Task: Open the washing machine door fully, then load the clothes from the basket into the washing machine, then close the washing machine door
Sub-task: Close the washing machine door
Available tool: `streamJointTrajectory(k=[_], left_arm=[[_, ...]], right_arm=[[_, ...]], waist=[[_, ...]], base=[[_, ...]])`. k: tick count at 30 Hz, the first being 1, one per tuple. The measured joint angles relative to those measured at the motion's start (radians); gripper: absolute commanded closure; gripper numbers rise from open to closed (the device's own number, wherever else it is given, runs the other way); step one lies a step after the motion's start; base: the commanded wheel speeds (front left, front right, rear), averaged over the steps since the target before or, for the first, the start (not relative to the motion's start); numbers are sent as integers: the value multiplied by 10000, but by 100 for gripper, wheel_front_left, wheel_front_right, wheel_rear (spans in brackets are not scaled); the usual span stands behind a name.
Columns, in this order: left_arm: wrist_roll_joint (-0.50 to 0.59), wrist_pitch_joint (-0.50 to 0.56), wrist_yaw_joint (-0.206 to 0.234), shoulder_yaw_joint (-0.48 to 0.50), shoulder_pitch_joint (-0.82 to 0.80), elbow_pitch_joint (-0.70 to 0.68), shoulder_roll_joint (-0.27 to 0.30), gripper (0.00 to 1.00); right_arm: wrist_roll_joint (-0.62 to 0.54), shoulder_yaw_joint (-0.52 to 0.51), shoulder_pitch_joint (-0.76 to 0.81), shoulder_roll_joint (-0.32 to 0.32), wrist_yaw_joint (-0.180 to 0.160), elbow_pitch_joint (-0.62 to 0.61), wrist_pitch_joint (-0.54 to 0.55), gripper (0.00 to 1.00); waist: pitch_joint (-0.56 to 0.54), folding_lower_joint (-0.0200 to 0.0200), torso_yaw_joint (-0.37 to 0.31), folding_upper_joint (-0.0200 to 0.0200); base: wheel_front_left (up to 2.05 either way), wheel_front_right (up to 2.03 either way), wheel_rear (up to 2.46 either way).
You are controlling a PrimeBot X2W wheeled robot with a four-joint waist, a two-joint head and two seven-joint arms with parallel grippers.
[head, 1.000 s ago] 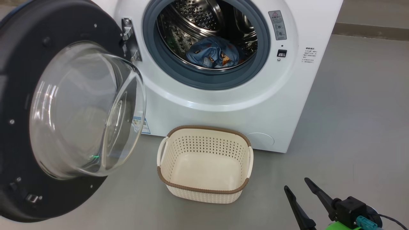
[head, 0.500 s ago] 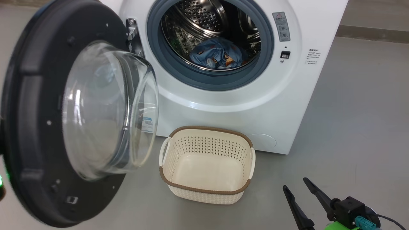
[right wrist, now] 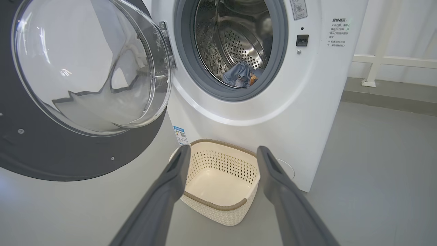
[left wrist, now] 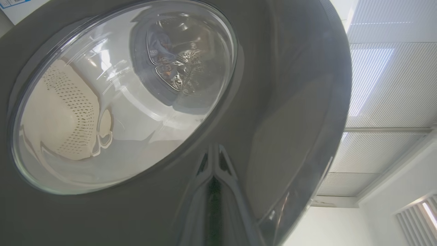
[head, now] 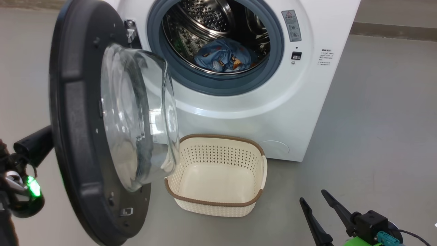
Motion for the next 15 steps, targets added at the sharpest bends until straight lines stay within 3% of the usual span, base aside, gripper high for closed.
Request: streamJointTrajectory(k=[8, 15], left_arm=[[-207, -673, 38, -113, 10, -274, -382, 100], [-257, -1373, -226, -351, 9, -213, -451, 100]], right_arm=[[0, -12, -6, 65, 0, -2, 0, 0], [0, -127, -7, 155, 0, -13, 0, 0]], waist=[[76, 0, -334, 0], [148, 0, -802, 0]], base=[[0, 0, 0], [0, 0, 0]])
